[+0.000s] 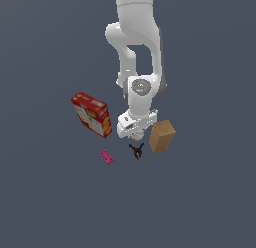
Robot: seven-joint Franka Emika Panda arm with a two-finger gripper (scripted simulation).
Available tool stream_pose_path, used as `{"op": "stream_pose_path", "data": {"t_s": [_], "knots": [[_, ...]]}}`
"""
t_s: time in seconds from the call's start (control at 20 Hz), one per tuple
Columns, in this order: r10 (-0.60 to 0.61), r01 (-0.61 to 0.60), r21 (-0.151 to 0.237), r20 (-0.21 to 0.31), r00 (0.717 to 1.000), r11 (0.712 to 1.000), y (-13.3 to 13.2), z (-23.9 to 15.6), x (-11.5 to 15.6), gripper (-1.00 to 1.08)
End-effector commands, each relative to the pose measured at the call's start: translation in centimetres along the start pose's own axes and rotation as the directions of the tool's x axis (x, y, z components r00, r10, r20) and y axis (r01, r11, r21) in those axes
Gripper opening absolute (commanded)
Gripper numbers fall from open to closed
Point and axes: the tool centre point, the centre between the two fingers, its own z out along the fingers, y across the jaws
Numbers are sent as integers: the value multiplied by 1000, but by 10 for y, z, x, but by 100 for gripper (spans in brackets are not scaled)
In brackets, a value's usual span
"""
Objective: Pick up a designated object from a clutter of objects.
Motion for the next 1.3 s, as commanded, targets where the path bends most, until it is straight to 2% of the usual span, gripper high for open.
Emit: {"op": "stream_pose_path", "data": {"t_s": [0.0,0.5,1.25], "knots": [[0,0,-1,-2,1000,1000,3,-5,0,-100],[0,0,0,-2,1000,1000,29,-54,-4,-100],[-1,1,2,-3,1000,1000,103,-191,-14,-100]]}}
